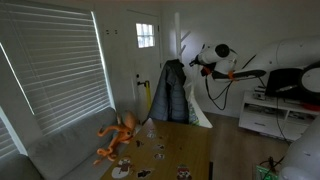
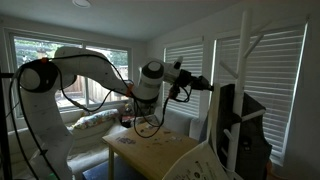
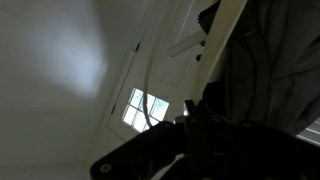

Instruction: Move the bag over to a different stock on the coat hanger twice

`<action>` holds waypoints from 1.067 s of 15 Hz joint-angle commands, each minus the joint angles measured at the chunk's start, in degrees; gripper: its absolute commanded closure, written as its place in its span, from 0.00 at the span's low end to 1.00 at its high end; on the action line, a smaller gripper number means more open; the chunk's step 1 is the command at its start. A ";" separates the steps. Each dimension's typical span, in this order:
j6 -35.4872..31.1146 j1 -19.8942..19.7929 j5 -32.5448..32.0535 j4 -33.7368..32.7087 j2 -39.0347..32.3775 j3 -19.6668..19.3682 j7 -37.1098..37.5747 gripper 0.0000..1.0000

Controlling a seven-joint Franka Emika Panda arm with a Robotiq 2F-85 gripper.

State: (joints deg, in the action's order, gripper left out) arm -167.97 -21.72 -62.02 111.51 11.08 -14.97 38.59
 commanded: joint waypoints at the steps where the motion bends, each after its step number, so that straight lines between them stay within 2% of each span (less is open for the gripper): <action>1: -1.45 -0.36 2.46 -4.74 -5.18 -2.32 -1.74 0.99; 6: -1.68 0.22 8.51 -8.03 -10.49 -3.83 -6.02 0.99; 12: -2.45 1.31 20.63 -8.40 -13.35 -1.79 -14.99 0.99; 16: -2.63 1.31 25.03 -10.39 -15.58 -1.02 -18.84 0.99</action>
State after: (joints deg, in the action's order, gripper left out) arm -169.43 -20.12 -40.70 104.16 -2.17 -16.29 23.36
